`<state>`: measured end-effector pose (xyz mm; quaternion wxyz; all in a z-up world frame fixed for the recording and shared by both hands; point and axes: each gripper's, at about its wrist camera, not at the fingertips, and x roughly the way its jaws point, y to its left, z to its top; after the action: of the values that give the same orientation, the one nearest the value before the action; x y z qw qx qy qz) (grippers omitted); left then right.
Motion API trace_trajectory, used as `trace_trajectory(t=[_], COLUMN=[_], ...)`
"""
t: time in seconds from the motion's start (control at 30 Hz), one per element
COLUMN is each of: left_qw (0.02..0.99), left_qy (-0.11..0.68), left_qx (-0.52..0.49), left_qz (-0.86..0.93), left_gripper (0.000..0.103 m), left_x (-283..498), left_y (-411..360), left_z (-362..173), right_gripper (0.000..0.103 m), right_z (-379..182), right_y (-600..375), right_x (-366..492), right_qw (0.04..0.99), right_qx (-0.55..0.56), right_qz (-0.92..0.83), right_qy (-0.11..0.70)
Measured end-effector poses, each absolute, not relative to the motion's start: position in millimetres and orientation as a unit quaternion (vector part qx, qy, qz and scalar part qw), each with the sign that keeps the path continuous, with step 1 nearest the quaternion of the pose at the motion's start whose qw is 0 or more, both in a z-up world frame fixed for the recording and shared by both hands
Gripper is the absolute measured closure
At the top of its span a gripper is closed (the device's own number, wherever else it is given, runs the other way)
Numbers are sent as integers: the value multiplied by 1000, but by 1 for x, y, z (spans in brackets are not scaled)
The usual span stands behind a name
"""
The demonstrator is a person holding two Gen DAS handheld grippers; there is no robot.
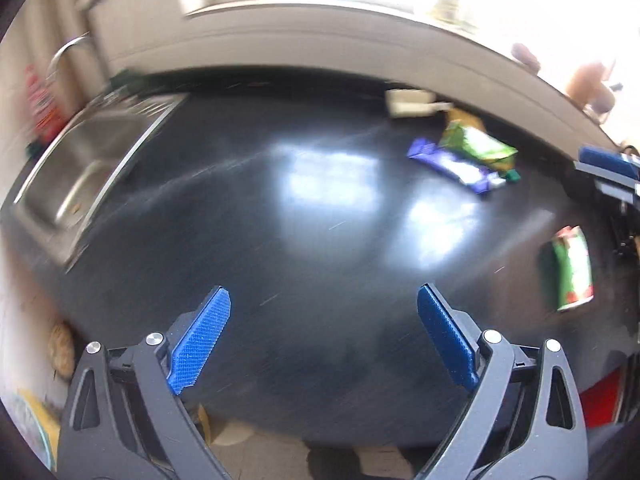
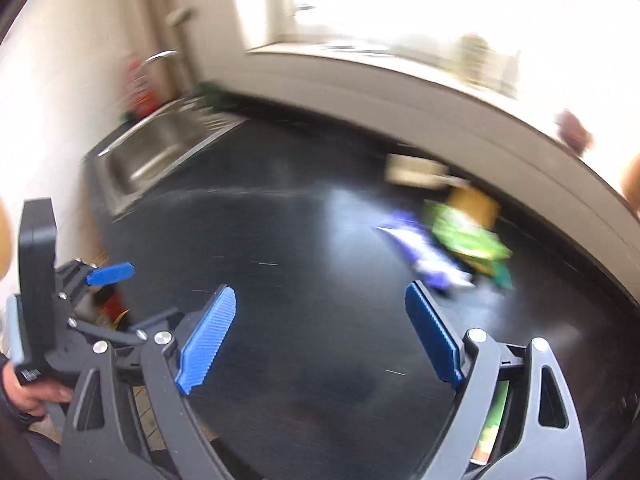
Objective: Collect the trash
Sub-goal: 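Move both open tools back over the counter, then grasp the blue toothpaste tube with the left tool while the right tool grasps the green snack bag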
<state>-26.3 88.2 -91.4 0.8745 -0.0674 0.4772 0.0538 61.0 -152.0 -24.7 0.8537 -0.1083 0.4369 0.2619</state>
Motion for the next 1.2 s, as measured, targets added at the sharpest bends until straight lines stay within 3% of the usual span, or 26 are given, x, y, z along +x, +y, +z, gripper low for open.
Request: trace_trajectory(t=[0.4, 0.83, 1.1, 1.2], left_qw=[871, 823, 755, 744], left_qy=[489, 431, 431, 435], left_qx=[-8, 256, 346, 329], left_qz=[-46, -266, -353, -385], left_gripper=[11, 11, 11, 8], left_x=[48, 155, 212, 234], left_y=[-12, -62, -70, -68], left_z=[-91, -151, -193, -196], right_gripper=[19, 19, 19, 19], right_z=[-37, -93, -126, -138], right_y=[-272, -318, -341, -344], right_x=[67, 72, 91, 96], right_qw=[875, 845, 821, 811], right_qx=[-48, -11, 13, 23], right_qz=[147, 90, 75, 83], right_qy=[460, 528, 566, 578])
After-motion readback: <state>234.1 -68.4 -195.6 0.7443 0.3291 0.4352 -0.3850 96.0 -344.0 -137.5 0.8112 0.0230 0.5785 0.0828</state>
